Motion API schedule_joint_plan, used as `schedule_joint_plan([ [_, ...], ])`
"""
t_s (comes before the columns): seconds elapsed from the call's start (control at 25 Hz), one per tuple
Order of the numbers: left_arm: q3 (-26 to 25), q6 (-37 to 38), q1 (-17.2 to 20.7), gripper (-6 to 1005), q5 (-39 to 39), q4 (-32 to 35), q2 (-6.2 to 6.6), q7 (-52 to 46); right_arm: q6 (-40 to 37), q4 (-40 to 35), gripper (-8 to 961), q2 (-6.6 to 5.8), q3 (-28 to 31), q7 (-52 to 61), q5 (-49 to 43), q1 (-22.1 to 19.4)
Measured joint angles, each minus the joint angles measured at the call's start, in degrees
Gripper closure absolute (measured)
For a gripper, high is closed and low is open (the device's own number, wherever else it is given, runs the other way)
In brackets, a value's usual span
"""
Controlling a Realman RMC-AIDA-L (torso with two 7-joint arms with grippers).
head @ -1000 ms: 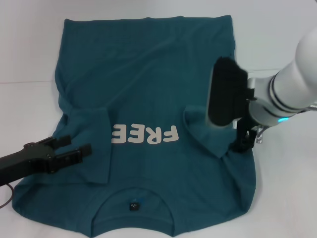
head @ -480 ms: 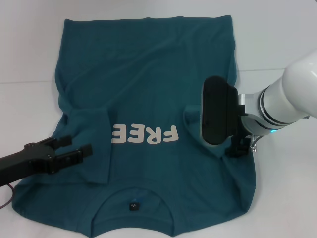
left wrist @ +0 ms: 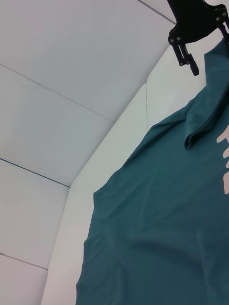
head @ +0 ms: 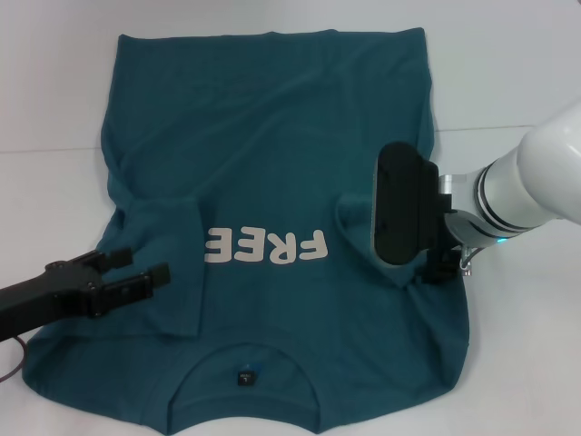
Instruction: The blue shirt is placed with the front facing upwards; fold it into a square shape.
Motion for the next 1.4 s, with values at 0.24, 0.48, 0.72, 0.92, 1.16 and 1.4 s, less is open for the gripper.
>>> schedule_joint_plan([
  [0.24, 0.04, 0.16, -0.12, 111, 0.0, 0.0, 0.08, -0.06, 1.74, -0.04, 302, -0.11, 0.15, 1.89, -0.03, 0.33],
  [0.48, -0.05, 0.27, -0.11, 111, 0.0, 0.0, 0.09, -0.08, 2.14, -0.34, 341, 0.08, 0.46, 2.28, 0.0, 0.19],
  [0.72, -0.11, 0.44, -0.23, 112, 0.0, 0.0, 0.09, -0.17, 0.52, -1.01, 551, 0.38, 1.11, 2.51, 0.11, 0.26],
  [0.92, 0.04, 0.41, -0.34, 112, 0.0, 0.0, 0.12, -0.4, -3.31, -3.86, 749, 0.59, 1.42, 2.85, 0.26, 0.25],
  [1.16, 0.04, 0.22, -0.5, 111, 0.0, 0.06, 0.18, -0.57, -10.14, -8.25, 941, 0.93, 2.57, 3.02, 1.37, 0.46],
  [1.4, -0.02, 0.0, -0.7, 112, -0.2, 0.09, 0.22, -0.6, -16.43, -11.07, 942, 1.09, 2.99, 5.88, 6.71, 1.84],
])
